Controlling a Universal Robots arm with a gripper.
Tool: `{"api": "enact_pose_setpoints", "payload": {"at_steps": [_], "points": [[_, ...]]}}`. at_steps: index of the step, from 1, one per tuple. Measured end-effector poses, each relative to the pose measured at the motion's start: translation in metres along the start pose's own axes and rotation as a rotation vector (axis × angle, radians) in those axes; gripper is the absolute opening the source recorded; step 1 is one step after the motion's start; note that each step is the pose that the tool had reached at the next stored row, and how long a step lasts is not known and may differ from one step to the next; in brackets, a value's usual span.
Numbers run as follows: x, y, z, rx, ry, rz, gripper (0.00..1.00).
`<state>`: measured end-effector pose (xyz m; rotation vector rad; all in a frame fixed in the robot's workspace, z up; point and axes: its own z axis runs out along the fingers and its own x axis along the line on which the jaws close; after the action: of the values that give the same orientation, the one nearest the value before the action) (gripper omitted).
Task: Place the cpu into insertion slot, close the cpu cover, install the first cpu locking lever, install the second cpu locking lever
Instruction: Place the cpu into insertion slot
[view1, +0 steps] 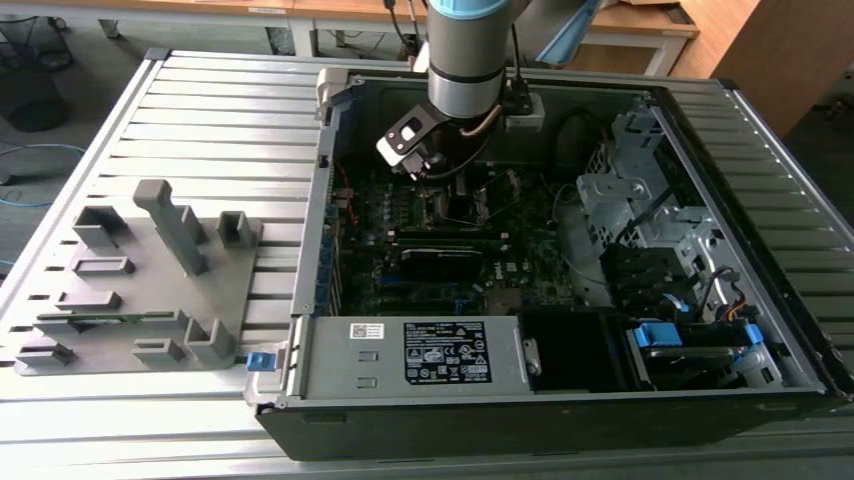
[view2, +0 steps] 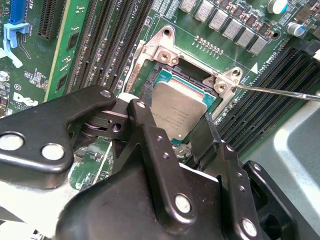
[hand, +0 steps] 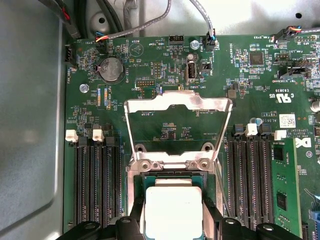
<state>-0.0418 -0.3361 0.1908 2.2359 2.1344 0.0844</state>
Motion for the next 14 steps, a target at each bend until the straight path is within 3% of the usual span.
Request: {"api": "enact_pose_setpoints", "payload": {"at_steps": [4,5,14], "points": [[0.0001,0.0,0.0003,-0.0002,0.0006,0.0,0.6],[0.0,0.0,0.0,0.0002,-0.0001,0.0,0.67],[0.0001,0.0,-0.0001,0.0003,-0.0002,0.0,0.67]]}}
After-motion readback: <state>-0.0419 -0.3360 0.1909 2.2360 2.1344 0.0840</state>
